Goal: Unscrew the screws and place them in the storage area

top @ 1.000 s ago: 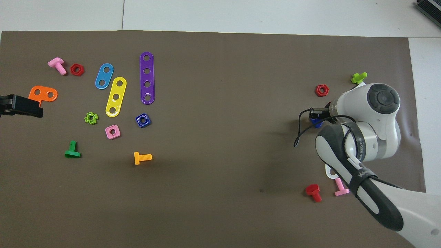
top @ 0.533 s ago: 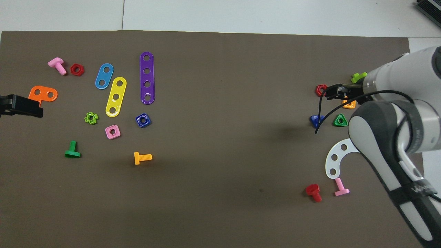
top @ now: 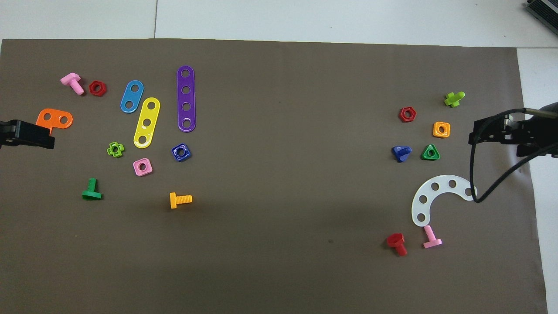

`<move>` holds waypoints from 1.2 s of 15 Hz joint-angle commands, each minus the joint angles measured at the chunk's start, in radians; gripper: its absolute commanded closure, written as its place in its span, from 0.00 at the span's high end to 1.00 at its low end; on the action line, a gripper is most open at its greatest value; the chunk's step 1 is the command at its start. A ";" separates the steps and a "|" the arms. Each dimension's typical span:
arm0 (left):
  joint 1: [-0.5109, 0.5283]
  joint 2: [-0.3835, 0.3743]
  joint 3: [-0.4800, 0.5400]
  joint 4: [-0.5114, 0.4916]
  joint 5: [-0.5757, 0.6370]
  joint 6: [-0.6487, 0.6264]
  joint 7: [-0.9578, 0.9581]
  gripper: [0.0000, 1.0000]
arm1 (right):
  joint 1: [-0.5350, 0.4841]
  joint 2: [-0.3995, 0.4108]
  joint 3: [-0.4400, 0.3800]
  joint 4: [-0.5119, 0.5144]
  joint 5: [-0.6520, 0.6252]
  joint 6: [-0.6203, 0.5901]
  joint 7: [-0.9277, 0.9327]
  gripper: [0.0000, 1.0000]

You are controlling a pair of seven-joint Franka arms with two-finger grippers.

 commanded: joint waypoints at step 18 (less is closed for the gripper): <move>0.009 -0.031 -0.001 -0.035 -0.008 0.014 0.007 1.00 | -0.001 0.043 0.019 0.078 -0.064 -0.064 -0.119 1.00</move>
